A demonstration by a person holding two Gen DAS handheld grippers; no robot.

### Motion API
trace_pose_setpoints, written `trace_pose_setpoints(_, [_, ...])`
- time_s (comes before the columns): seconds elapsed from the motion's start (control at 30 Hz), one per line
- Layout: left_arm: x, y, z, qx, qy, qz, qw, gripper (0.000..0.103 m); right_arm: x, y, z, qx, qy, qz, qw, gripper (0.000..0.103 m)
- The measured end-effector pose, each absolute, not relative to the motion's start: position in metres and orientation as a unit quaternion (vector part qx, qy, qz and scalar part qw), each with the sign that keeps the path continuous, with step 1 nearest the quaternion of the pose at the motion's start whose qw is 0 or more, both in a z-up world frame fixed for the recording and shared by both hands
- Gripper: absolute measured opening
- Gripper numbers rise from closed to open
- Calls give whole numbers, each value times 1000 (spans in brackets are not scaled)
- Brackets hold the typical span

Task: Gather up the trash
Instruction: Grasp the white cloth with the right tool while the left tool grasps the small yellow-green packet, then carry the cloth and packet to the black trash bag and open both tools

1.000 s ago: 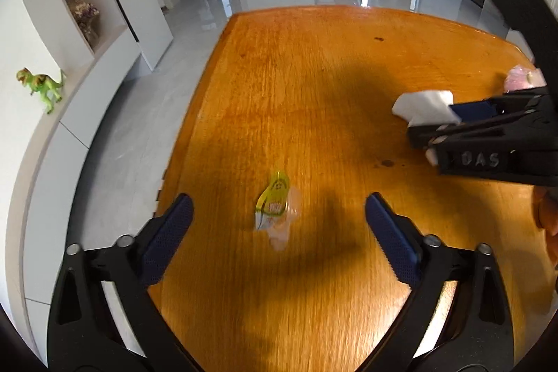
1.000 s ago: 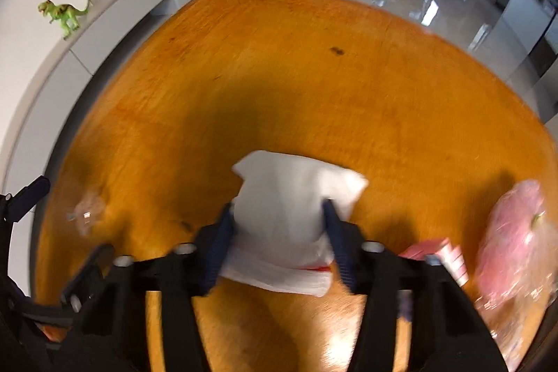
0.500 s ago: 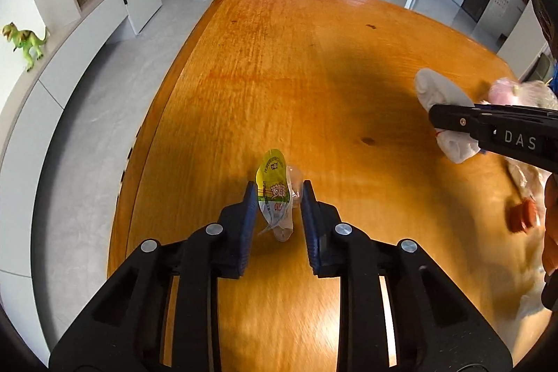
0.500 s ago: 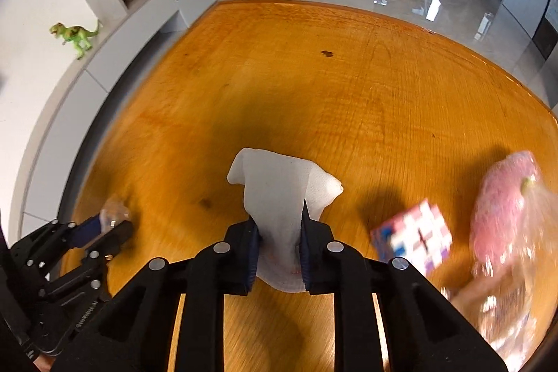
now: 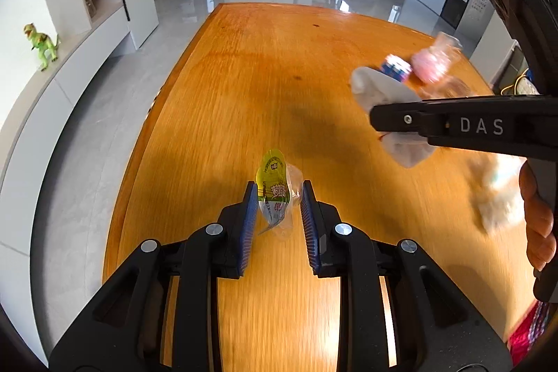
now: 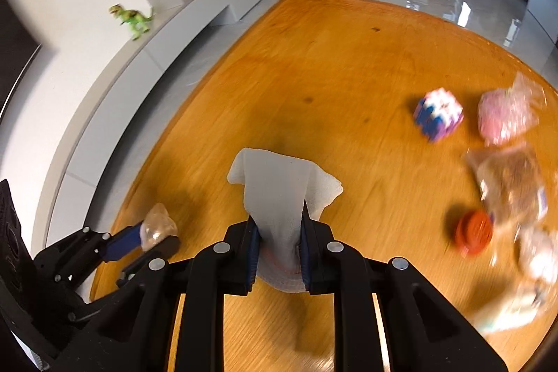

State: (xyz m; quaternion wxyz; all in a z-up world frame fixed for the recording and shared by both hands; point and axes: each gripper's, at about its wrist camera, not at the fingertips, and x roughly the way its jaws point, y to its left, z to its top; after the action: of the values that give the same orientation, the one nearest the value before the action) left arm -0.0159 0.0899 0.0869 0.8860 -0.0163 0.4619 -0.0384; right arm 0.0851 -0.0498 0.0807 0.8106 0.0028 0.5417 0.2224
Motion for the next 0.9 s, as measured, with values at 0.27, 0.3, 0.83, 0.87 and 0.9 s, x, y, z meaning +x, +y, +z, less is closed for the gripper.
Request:
trace_pose_setpoints(0.27, [-106, 118, 87, -41, 450, -4, 892, 25, 1, -11, 88, -18, 536, 277, 797, 21])
trace_pose_setpoints(0.3, [-118, 122, 87, -43, 449, 3, 893, 25, -14, -2, 87, -23, 537, 290, 792, 21])
trace_pose_setpoints(0.83, [-348, 251, 39, -158, 442, 205, 859, 25, -180, 172, 64, -118, 540, 461, 694, 21])
trace_pose_setpoints(0.87, [-358, 258, 35, -166, 443, 216, 855, 25, -188, 186, 61, -124, 542, 470, 686, 21])
trace_pose_setpoints(0.9, [-368, 266, 31, -175, 443, 225, 850, 25, -195, 197, 58, -128, 544, 475, 679, 21])
